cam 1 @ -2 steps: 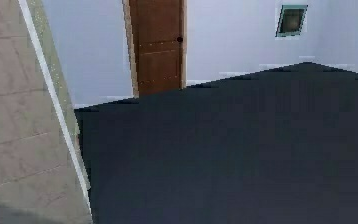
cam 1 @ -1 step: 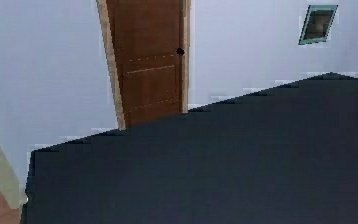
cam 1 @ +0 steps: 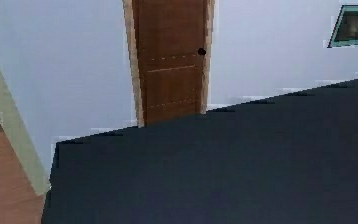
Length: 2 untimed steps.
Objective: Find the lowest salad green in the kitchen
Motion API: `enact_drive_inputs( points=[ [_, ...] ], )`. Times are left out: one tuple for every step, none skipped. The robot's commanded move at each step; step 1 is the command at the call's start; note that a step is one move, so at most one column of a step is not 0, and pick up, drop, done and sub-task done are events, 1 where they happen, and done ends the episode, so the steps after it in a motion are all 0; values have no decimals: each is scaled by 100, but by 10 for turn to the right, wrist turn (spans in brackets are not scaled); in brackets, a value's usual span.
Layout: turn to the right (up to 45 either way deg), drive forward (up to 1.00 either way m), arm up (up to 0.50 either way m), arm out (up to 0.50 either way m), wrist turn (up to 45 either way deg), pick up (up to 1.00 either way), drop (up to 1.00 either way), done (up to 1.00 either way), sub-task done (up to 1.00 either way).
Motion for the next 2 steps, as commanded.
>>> enact_drive_inputs(
  points=[
    [0, 10, 0, 0, 0, 0, 0, 0, 0],
    [-180, 0, 0, 0, 0, 0, 0, 0, 0]
  ],
)
